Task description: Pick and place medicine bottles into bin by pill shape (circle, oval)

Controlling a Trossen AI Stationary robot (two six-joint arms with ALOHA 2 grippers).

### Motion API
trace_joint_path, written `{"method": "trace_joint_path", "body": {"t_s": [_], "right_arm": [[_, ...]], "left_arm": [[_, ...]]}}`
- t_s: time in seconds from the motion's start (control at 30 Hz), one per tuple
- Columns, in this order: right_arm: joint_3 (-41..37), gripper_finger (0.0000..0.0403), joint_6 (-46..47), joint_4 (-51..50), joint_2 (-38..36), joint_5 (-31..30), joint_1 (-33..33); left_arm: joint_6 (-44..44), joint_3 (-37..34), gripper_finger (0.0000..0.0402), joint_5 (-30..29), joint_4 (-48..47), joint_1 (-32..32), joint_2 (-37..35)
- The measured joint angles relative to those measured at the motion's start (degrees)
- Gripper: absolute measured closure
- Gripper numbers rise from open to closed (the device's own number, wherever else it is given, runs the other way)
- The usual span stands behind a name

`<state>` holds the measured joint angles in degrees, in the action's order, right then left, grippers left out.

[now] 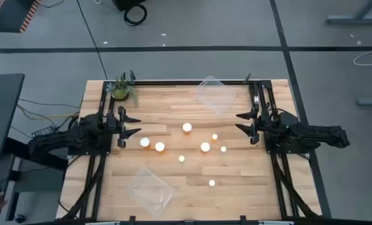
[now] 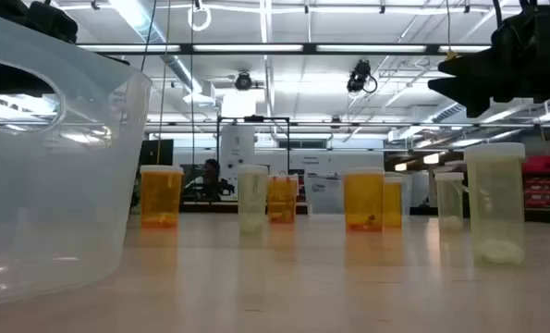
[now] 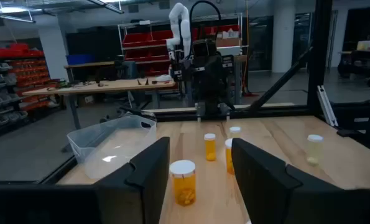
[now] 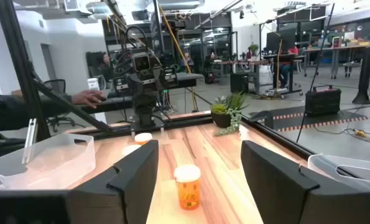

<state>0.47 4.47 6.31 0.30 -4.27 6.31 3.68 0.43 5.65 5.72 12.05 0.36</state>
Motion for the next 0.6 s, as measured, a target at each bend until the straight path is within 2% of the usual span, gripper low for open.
{"method": "trace_joint_path", "body": {"t_s": [0.6], "right_arm": [[-0.02,0.0166,0.00,0.00,0.00,0.02,0.00]], "left_arm": [[-0.02,0.00,0.0218,-0.01,0.02,-0.02,0.00]]}}
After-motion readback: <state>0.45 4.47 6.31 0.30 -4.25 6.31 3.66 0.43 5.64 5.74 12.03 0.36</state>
